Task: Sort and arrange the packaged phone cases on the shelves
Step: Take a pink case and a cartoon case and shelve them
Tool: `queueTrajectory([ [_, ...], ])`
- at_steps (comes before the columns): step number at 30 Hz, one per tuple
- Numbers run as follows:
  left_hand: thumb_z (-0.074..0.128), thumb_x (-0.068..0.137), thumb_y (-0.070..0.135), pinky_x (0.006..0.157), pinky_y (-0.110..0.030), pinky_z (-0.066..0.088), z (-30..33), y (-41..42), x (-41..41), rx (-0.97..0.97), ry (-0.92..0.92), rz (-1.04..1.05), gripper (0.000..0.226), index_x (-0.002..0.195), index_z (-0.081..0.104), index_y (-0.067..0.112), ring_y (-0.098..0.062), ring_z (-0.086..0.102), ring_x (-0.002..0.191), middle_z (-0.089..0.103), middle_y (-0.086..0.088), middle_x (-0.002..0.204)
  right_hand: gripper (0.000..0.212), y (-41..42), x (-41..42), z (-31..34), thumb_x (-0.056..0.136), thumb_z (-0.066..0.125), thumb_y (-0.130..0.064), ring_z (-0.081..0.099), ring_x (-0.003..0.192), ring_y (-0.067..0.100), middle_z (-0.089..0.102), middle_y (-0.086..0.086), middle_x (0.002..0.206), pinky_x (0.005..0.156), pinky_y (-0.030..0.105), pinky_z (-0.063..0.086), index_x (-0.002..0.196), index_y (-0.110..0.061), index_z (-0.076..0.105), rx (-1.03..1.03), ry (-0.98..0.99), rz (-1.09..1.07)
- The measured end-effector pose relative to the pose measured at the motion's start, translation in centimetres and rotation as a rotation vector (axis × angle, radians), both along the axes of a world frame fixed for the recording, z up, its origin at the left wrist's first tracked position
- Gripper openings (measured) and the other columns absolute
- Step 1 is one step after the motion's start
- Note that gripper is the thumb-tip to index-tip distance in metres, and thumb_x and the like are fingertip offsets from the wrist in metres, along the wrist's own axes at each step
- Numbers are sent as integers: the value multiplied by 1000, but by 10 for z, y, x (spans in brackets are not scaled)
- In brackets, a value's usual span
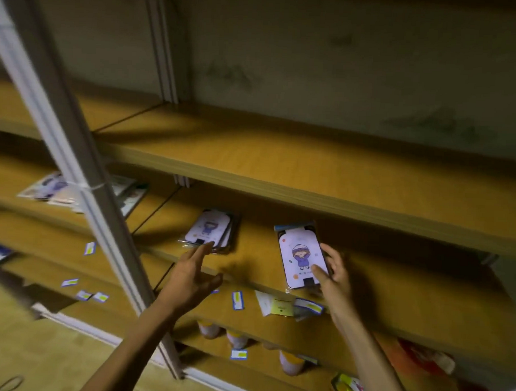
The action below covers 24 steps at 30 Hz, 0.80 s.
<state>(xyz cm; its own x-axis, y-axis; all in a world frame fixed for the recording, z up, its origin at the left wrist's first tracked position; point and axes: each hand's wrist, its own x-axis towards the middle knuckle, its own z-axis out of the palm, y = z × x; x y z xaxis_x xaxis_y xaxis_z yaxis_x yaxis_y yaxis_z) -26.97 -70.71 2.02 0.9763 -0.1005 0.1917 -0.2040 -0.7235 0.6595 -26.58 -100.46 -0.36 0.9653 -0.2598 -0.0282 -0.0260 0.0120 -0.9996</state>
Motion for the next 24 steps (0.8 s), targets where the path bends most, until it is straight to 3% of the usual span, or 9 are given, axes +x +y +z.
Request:
queueTrajectory([
  [4,77,76,27,89,-38,49,3,65,6,-2,-33,1,71,139,44,21,-26,52,117,55,-6,131,44,67,23,1,92,56,-2,62,99,4,61,-3,118,64,17,53,123,-33,50,-17,9,26],
  [8,77,76,29,86,-35,50,0,115,16,-9,-45,-3,71,139,44,22,-19,54,114,56,-1,128,45,129,43,1,92,55,-3,61,101,11,58,0,122,74,29,56,127,-30,48,-43,24,16],
  [13,76,78,29,96,-38,49,0,156,27,-16,-38,-37,73,141,42,20,-22,55,118,54,-3,134,48,185,71,0,94,50,-1,56,91,-1,53,-6,119,57,14,51,134,-26,43,-67,67,-11],
  [16,75,79,29,103,-38,46,-2,169,34,-65,-31,-69,73,143,39,22,-17,50,125,51,-2,138,50,206,87,1,95,49,-2,55,92,0,52,-3,124,57,11,51,137,-27,39,-103,96,-18],
  [20,73,81,31,105,-37,44,-5,175,40,-102,-16,-94,73,144,36,26,-13,46,128,48,2,142,55,222,102,4,95,50,-5,54,120,24,44,7,142,93,39,52,142,-25,31,-182,139,-12],
  [24,72,82,31,105,-35,44,-10,175,45,-103,-9,-102,72,144,37,24,-13,47,129,48,1,143,55,224,104,-2,93,56,-14,54,120,27,45,9,143,93,42,52,143,-20,33,-376,129,-31],
])
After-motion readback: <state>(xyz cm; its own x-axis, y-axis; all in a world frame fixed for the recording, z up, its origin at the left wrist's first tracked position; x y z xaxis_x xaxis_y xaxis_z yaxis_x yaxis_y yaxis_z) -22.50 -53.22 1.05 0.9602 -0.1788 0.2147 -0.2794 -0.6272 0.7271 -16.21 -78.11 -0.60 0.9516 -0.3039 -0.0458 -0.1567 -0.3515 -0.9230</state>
